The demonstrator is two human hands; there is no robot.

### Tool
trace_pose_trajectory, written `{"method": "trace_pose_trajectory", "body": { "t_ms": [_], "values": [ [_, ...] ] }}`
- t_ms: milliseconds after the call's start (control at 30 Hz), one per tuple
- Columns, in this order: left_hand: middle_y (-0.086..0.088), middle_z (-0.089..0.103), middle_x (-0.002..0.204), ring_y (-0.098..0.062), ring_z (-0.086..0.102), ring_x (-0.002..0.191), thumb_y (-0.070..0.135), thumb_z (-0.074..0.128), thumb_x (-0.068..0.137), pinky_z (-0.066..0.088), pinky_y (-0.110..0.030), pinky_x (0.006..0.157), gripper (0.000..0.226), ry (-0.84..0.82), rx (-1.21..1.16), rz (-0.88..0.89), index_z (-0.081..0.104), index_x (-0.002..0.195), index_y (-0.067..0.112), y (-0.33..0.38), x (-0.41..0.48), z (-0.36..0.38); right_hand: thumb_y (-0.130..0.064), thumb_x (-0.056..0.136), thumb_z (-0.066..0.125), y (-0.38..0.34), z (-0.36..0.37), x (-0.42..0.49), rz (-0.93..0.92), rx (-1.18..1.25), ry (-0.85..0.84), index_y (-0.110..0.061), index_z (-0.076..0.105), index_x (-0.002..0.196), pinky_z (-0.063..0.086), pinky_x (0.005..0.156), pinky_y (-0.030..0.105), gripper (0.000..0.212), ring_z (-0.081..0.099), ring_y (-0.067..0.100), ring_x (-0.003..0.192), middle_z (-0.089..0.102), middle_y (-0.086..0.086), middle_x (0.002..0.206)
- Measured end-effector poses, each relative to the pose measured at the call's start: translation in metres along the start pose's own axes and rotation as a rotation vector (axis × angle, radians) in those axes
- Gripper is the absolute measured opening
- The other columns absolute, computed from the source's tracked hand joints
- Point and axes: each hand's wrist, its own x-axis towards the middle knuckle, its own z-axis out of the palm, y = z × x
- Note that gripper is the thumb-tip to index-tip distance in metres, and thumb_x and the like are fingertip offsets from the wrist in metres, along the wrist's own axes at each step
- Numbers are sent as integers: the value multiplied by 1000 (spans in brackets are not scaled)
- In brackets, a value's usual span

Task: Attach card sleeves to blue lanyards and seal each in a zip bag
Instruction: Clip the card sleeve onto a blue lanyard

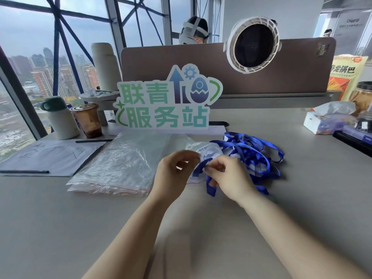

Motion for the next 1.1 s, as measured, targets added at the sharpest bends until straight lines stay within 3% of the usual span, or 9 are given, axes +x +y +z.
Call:
{"method": "trace_pose_trajectory", "body": {
  "t_ms": [167,333,400,600,667,733,833,900,1100],
  "values": [
    [8,73,82,-13,67,75,5,66,85,51,-18,67,21,-9,-152,21,71,81,24,5,-2,1,-5,89,55,0,10,5,-97,47,-9,-21,70,99,48,74,19,24,64,8,81,70,-8,87],
    [18,70,78,-7,64,70,7,65,85,48,-18,63,30,53,-38,28,67,77,36,-4,4,-3,-6,91,55,9,10,3,-395,-363,-91,-11,67,111,45,85,21,24,60,19,100,67,4,107],
    [24,69,79,-9,65,73,13,65,86,51,-24,65,30,67,59,43,65,76,42,-8,5,-7,-6,83,65,13,4,6,-518,-457,12,-11,72,100,51,82,34,18,62,23,94,68,2,98],
    [28,66,81,-2,60,72,32,66,85,54,-35,68,21,44,230,25,60,76,51,-5,5,-22,-6,69,79,25,-21,11,-570,-536,290,-17,75,84,49,70,36,19,56,25,79,60,1,84],
    [26,64,84,-1,58,74,45,69,76,53,-34,69,12,-52,324,18,60,82,48,1,5,-30,-7,66,81,31,-24,14,-548,-578,299,-20,76,87,49,74,39,25,55,27,85,60,4,95],
    [23,58,94,-1,55,83,58,71,66,51,-30,70,35,-234,564,57,55,94,44,7,4,-42,-9,64,82,35,-23,16,-530,-639,268,-22,75,91,50,80,42,30,56,30,94,63,4,106],
    [19,46,103,-6,49,98,55,66,76,42,-23,71,36,-332,909,100,50,103,38,11,-4,-57,-5,61,82,34,-21,17,-557,-737,210,-19,73,94,53,77,41,37,62,28,94,68,0,103],
    [19,48,106,-8,49,106,48,59,84,37,-22,70,22,-301,964,89,52,103,38,10,-11,-64,-1,58,81,31,-21,18,-571,-758,199,-16,72,93,53,74,37,39,65,26,89,70,-1,97],
    [19,52,113,-8,50,107,63,57,79,37,-25,74,37,-368,1024,96,54,107,38,15,-22,-61,1,71,71,11,-26,20,-542,-731,202,-10,70,83,52,66,36,15,62,28,80,69,4,88]
  ]
}}
